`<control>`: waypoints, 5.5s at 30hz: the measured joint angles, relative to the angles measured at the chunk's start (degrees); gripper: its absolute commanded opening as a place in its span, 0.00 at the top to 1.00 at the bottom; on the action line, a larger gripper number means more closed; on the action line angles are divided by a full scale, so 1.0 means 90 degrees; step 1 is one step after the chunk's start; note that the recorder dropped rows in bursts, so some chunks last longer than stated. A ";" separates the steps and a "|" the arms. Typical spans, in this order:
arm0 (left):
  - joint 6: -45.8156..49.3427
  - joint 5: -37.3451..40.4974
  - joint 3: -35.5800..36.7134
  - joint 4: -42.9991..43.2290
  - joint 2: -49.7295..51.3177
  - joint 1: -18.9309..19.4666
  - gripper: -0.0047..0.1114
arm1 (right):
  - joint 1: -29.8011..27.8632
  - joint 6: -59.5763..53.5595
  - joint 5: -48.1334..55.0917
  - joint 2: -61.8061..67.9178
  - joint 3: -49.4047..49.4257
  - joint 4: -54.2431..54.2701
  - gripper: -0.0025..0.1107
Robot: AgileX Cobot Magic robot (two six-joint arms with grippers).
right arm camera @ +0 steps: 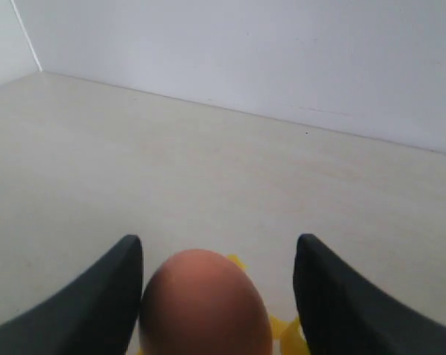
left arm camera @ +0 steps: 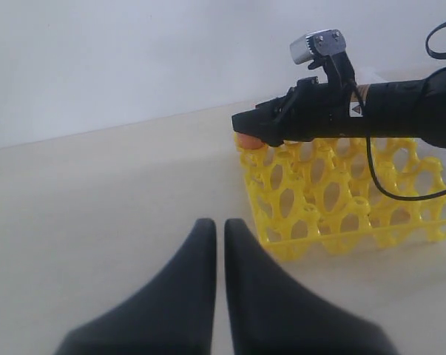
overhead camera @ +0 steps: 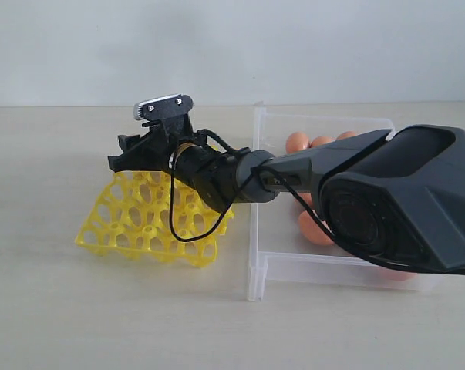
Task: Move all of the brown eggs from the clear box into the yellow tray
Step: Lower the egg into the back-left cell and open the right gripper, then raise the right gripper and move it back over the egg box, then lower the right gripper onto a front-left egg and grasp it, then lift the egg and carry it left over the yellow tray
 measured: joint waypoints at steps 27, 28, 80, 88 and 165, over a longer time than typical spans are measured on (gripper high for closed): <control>0.0000 0.0000 0.0000 0.0000 0.0000 0.0000 0.93 | 0.0810 -0.1849 0.7426 -0.2521 0.0703 -0.0344 0.98; 0.0000 0.0000 0.0000 0.0000 0.0000 0.0000 0.93 | 0.0810 -0.1783 0.7385 -0.2759 0.1101 -0.0428 0.98; 0.0000 0.0000 0.0000 0.0000 0.0000 0.0000 0.93 | -0.2447 -0.1319 0.7123 -0.2932 0.1366 0.0108 0.67; 0.0000 0.0000 0.0000 0.0000 0.0000 0.0000 0.93 | -0.2451 -0.0846 0.7180 -0.2580 0.0872 0.0108 0.52; 0.0000 0.0000 0.0000 0.0000 0.0000 0.0000 0.93 | -0.0816 -1.3444 0.5463 -0.4790 0.3937 1.1743 0.98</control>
